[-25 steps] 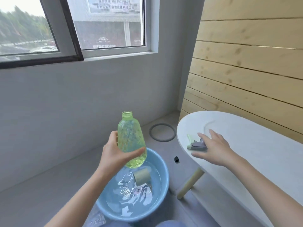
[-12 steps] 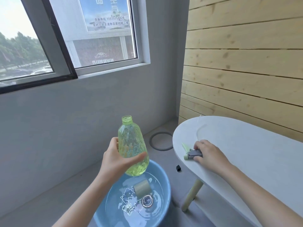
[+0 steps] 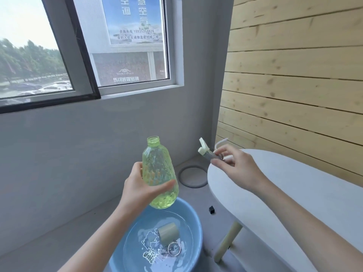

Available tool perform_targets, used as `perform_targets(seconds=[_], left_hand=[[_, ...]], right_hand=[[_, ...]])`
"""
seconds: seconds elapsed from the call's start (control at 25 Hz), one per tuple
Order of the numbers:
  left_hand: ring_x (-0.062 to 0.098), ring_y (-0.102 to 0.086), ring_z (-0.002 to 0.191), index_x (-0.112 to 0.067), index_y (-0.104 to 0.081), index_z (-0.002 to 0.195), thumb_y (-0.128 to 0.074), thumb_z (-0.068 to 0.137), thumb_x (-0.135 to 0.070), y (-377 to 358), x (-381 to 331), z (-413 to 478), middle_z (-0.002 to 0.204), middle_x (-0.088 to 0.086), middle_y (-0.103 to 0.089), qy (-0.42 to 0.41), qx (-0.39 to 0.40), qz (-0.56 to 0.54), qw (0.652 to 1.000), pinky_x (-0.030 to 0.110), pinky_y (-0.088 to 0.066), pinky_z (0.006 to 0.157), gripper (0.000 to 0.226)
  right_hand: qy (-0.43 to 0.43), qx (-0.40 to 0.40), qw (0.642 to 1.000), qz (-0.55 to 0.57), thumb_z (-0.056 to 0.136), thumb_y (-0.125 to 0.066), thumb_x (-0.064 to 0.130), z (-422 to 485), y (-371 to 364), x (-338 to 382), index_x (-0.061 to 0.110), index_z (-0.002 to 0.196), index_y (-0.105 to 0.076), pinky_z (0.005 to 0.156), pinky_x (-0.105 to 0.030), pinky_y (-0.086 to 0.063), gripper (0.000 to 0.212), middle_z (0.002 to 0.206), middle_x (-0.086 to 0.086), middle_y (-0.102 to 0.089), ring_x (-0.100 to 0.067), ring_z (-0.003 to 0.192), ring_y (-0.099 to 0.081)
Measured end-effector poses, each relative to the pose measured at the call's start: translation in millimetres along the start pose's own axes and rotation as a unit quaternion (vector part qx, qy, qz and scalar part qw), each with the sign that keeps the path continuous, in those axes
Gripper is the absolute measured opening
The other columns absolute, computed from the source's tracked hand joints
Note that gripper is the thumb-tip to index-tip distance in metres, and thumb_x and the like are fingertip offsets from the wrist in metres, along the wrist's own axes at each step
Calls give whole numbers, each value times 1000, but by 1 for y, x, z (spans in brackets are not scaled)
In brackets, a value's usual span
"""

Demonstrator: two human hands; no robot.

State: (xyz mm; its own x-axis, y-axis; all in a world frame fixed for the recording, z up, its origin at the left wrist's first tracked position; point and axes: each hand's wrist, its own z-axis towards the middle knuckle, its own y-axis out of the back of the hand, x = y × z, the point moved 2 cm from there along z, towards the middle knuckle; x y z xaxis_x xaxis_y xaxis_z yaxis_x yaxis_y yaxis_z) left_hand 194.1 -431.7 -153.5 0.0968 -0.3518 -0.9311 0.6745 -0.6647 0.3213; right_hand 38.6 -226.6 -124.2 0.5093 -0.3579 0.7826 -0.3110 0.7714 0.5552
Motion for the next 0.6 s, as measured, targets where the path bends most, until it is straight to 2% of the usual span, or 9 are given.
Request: perform_targets(seconds=[0.08, 0.16, 0.32, 0.4, 0.44, 0.52, 0.6], left_hand=[[6, -65, 89, -29, -53, 99, -83, 35, -54, 7, -3, -3, 95, -10, -67, 0, -4, -5, 1000, 35, -56, 79, 75], [7, -65, 90, -28, -52, 98, -86, 39, -49, 16, -4, -6, 95, -10, -66, -1, -8, 0, 1000, 33, -55, 78, 72], [4, -63, 89, -26, -51, 99, -92, 55, -32, 34, -5, -7, 95, -11, -64, -14, -21, 16, 1000, 20, -49, 68, 60], [1, -61, 89, -25, -51, 100, -90, 57, -32, 42, -3, -7, 96, -12, -62, -21, -28, 28, 999, 16, -46, 65, 59], [0, -60, 89, -24, -51, 100, -90, 57, -32, 49, 0, -7, 96, -12, -62, -22, -31, 27, 999, 15, -46, 65, 59], [3, -61, 91, -24, -51, 101, -90, 56, -33, 54, 5, -7, 97, -11, -62, -20, -34, 29, 999, 17, -48, 67, 60], [5, -60, 94, -24, -50, 102, -90, 56, -35, 63, 14, -6, 99, -11, -62, -17, -43, 35, 998, 22, -49, 72, 62]], right_hand=[[1, 30, 987, 159, 91, -63, 25, 4, 0, 36, 17, 97, -59, 84, -25, -54, 11, 100, -7, -70, -19, 85, -69], [0, 59, 947, 317, 95, -54, 24, 8, -2, 66, 11, 100, -53, 87, -35, -56, 13, 96, -8, -72, -29, 92, -69], [-76, 79, 847, 519, 102, -35, 36, 19, -10, 104, 4, 112, -53, 82, -37, -58, 38, 105, -18, -65, -37, 91, -68], [-119, 74, 801, 582, 100, -34, 46, 23, -14, 117, 4, 116, -56, 76, -34, -59, 50, 110, -18, -63, -34, 86, -69], [-118, 74, 790, 597, 97, -38, 50, 26, -19, 125, 4, 117, -56, 72, -32, -60, 53, 109, -17, -61, -32, 83, -69], [-83, 62, 807, 581, 91, -53, 43, 30, -22, 132, 2, 113, -57, 64, -26, -59, 46, 100, -14, -59, -24, 75, -68], [-42, 23, 840, 540, 91, -60, 19, 34, -29, 139, 1, 104, -56, 61, -21, -57, 22, 94, -14, -59, -21, 67, -68]])
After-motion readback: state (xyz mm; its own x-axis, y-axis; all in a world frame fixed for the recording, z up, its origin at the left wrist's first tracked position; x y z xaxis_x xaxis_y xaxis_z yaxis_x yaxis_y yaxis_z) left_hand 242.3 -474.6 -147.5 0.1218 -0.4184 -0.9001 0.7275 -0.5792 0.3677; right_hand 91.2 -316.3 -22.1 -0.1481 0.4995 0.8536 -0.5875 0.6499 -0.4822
